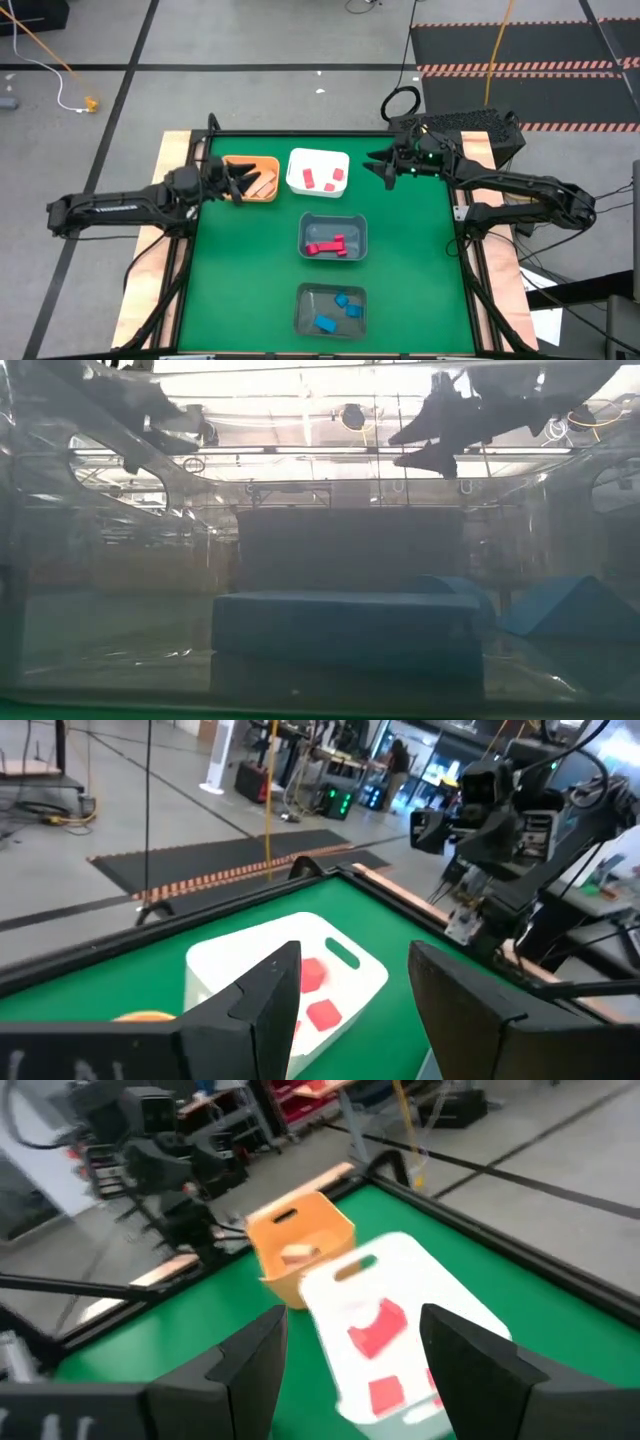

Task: Sort & place blocks by color
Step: Return to Home Position

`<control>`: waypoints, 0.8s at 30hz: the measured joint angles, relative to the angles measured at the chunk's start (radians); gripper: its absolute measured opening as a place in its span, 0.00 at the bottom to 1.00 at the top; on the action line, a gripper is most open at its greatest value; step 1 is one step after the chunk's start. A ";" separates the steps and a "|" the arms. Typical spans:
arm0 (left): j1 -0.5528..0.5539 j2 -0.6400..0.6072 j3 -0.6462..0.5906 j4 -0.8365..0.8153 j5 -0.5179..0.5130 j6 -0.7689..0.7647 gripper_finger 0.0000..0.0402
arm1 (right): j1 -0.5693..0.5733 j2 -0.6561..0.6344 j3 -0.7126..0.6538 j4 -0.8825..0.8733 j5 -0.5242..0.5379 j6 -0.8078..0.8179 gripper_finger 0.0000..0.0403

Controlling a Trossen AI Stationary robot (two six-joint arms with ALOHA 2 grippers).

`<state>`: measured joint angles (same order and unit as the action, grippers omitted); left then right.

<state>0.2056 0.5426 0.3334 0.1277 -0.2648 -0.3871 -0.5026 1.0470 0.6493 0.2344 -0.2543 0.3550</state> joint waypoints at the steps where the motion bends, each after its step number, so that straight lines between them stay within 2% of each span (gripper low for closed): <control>1: -0.002 0.000 -0.023 0.027 0.000 -0.012 0.46 | 0.001 0.000 -0.009 0.000 0.016 0.001 0.55; 6: -0.005 0.000 -0.117 0.097 0.000 -0.091 0.46 | 0.001 0.000 -0.081 0.037 0.051 0.049 0.55; 13: -0.005 0.000 -0.223 0.192 -0.001 -0.152 0.46 | 0.001 0.000 -0.230 0.284 0.050 0.130 0.55; 20: -0.005 0.000 -0.286 0.192 -0.002 -0.230 0.46 | 0.001 0.000 -0.390 0.559 0.052 0.234 0.55; 24: -0.005 0.000 -0.298 0.192 -0.002 -0.244 0.46 | 0.000 0.000 -0.464 0.651 0.088 0.261 0.55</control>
<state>0.2005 0.5426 0.0352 0.3202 -0.2665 -0.6315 -0.5022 1.0470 0.1857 0.8858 -0.1661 0.6155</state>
